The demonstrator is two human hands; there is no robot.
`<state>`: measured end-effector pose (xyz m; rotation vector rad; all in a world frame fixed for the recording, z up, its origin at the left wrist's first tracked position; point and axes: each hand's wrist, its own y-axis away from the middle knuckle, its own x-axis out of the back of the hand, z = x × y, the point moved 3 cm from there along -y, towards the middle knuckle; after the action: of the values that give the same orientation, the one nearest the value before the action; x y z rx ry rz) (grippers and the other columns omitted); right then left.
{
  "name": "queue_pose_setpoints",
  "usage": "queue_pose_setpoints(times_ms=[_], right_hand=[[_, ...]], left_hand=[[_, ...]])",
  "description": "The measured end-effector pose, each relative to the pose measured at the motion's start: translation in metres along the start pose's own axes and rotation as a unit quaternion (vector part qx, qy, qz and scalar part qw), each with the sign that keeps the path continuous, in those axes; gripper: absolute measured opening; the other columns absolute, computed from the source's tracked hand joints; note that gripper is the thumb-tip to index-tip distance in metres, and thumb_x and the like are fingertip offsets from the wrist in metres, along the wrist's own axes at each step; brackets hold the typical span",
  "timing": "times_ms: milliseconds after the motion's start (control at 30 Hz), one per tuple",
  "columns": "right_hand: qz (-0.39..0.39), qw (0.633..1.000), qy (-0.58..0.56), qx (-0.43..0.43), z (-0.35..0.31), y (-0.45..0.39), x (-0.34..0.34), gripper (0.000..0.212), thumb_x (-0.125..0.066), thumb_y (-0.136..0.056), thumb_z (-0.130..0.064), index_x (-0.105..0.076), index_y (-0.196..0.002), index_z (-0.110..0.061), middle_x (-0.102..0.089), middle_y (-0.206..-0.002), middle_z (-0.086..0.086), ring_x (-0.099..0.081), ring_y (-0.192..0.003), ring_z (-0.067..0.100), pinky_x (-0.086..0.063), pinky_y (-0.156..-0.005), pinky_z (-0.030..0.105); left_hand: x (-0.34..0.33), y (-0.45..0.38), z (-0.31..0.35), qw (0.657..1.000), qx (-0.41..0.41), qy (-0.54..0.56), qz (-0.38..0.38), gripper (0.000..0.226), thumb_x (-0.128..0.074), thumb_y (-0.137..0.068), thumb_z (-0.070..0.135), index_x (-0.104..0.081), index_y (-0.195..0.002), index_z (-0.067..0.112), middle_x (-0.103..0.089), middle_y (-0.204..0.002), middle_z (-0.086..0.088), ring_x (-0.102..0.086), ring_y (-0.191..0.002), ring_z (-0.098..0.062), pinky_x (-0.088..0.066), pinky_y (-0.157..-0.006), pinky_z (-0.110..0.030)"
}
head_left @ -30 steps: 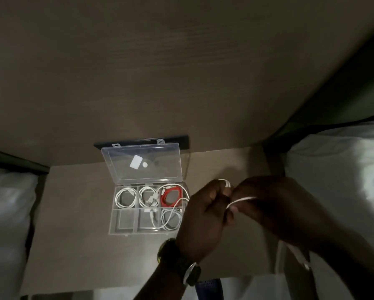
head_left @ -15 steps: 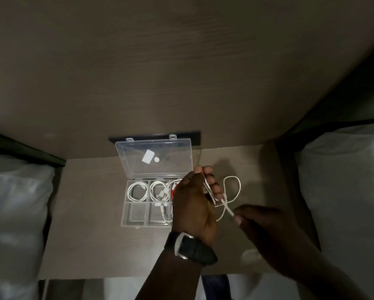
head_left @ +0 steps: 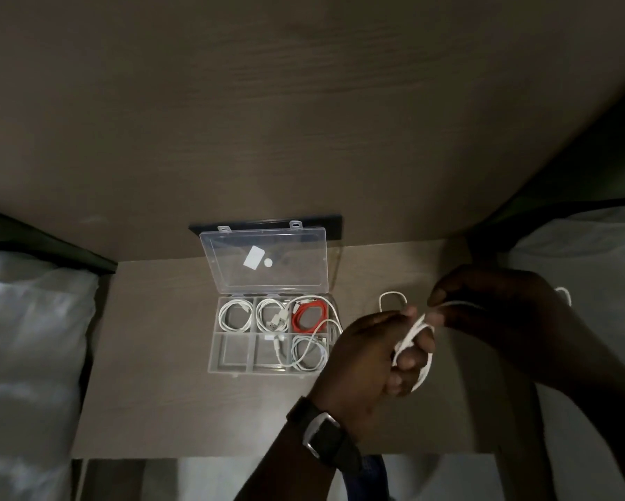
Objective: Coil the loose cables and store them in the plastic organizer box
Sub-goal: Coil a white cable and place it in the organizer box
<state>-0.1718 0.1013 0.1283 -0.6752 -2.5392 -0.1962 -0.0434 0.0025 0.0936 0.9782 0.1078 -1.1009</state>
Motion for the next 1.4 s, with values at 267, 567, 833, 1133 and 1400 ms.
queue_pose_setpoints(times_ms=[267, 567, 833, 1133, 1400], right_hand=[[0.027, 0.994, -0.041, -0.101, 0.033, 0.025, -0.055, 0.02, -0.052, -0.092, -0.051, -0.068, -0.084, -0.043, -0.066, -0.066, -0.004, -0.057, -0.052, 0.004, -0.041, -0.052, 0.015], [-0.093, 0.984, 0.132, -0.072, 0.008, 0.058, -0.101, 0.007, -0.049, -0.097, -0.039, -0.054, -0.102, -0.04, -0.062, -0.071, -0.022, -0.061, -0.066, -0.001, -0.052, -0.064, 0.026], [-0.069, 0.99, 0.123, 0.026, -0.006, 0.021, -0.026, 0.022, -0.048, -0.091, -0.049, -0.066, -0.086, -0.037, -0.063, -0.081, -0.021, -0.063, -0.075, -0.002, -0.049, -0.063, 0.021], [0.087, 0.99, -0.074, -0.084, 0.037, 0.002, -0.026, 0.006, -0.071, -0.084, -0.026, -0.07, -0.085, -0.032, -0.07, -0.078, -0.01, -0.063, -0.062, 0.002, -0.045, -0.056, 0.011], [-0.062, 0.984, 0.114, -0.122, 0.013, 0.06, -0.117, 0.06, -0.05, -0.096, -0.043, -0.016, -0.141, -0.063, -0.051, -0.132, -0.033, -0.048, -0.117, -0.011, -0.028, -0.085, -0.002]], left_hand=[[0.021, -0.002, 0.013, 0.978, -0.093, 0.177, 0.051, 0.024, -0.056, -0.09, 0.03, -0.061, -0.076, 0.011, -0.045, -0.058, 0.004, -0.038, -0.042, -0.005, -0.028, -0.044, -0.018], [0.037, -0.018, 0.008, 0.953, -0.224, 0.108, 0.175, 0.019, -0.057, -0.093, 0.019, -0.068, -0.092, 0.002, -0.073, -0.075, -0.006, -0.072, -0.071, -0.018, -0.058, -0.064, -0.023], [0.019, -0.012, -0.019, 0.953, -0.167, -0.25, 0.048, 0.043, -0.049, -0.094, 0.051, -0.062, -0.073, 0.015, -0.062, -0.058, -0.002, -0.057, -0.05, -0.016, -0.049, -0.051, -0.029], [0.016, 0.0, -0.005, 0.986, -0.089, 0.142, -0.011, 0.032, -0.059, -0.091, 0.038, -0.063, -0.077, 0.01, -0.043, -0.056, 0.002, -0.037, -0.041, -0.007, -0.028, -0.042, -0.018], [0.04, -0.015, -0.004, 0.946, -0.207, 0.178, 0.175, 0.021, -0.047, -0.097, 0.017, -0.063, -0.089, 0.006, -0.062, -0.072, -0.005, -0.061, -0.064, -0.016, -0.053, -0.061, -0.023]])
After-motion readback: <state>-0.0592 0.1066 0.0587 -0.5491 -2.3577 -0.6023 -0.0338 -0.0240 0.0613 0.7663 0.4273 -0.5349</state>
